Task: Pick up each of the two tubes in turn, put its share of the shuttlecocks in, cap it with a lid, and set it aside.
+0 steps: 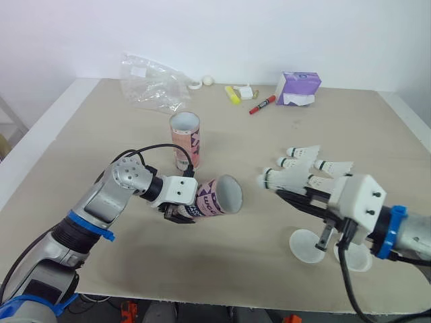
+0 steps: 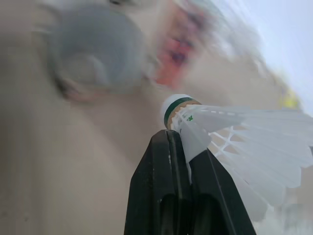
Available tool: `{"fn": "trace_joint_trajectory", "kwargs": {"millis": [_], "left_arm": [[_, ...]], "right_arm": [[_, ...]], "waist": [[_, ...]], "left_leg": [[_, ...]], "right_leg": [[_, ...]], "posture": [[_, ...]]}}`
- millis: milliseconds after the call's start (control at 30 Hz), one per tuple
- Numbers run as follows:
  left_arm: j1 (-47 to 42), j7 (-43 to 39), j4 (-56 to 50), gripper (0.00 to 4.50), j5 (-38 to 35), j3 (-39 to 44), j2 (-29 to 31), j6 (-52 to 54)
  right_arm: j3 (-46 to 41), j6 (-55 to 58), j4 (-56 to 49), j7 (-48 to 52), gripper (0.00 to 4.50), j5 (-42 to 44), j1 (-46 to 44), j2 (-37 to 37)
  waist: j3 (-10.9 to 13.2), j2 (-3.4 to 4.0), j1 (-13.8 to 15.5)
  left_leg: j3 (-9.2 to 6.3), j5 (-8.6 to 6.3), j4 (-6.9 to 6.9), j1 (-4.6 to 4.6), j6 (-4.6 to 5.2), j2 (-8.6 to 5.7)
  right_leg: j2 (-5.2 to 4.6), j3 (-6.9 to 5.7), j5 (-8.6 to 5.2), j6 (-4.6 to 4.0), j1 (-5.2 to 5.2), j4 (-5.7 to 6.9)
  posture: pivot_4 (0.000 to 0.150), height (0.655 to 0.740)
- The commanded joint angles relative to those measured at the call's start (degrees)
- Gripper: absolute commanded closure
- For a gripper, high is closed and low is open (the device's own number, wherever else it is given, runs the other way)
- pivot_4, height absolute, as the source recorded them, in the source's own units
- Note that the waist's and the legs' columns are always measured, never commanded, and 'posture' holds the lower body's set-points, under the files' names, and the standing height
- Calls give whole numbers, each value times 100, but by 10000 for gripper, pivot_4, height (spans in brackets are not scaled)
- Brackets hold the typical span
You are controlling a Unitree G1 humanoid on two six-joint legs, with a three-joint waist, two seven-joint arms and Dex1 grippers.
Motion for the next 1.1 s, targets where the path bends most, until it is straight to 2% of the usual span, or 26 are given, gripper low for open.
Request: {"fn": "trace_joint_trajectory", "kwargs": {"millis": [33,567,667,800,900,933,1100], "left_arm": [[62,51,-69,10330,-47,-32,-41,231],[101,73,-304,10330,-89,-84,-26,872],[107,99,-292,10330,-70,-93,-29,899],[109,100,-288,10330,-64,-97,-19,928],[105,91,-267,10330,-66,-90,-2,924],[105,89,-255,10330,-64,-88,4,914],[108,95,-226,10330,-57,-91,8,889]], "right_arm": [[567,-270,115,144,44370,-484,-459,-79],[1640,-727,409,889,44370,-1230,-1586,-2],[1678,-790,418,943,34842,-1284,-1666,56],[1472,-769,426,1012,17405,-1121,-1642,111],[955,-536,426,853,3842,-673,-1344,323],[725,-424,441,739,780,-519,-1157,450],[-83,-38,701,34,780,-105,-172,1252]], "waist": [[2,-5,15],[2,-4,11],[2,-3,11],[2,-4,11],[2,-4,15],[0,-7,19],[-4,-15,18]], "left_leg": [[0,0,-2,-6,0,0],[-1,-4,-9,-11,-4,0],[-1,-4,-10,-11,-4,0],[-1,-4,-10,-11,-4,0],[-1,-4,-10,-11,-4,0],[-2,-4,-10,-11,-4,0],[-13,-3,-11,-9,-3,1]], "right_leg": [[0,0,-5,1,-2,-2],[-1,0,-14,3,-1,-7],[-1,-1,-16,3,-2,-7],[-1,-1,-15,3,-2,-7],[0,-1,-15,3,-1,-7],[0,-1,-15,3,0,-6],[5,-6,-16,2,6,-3]], "posture": [[1500,7400],[1500,7400],[1500,7400],[1500,7400],[1500,7400],[1500,7400],[1500,7400]]}}
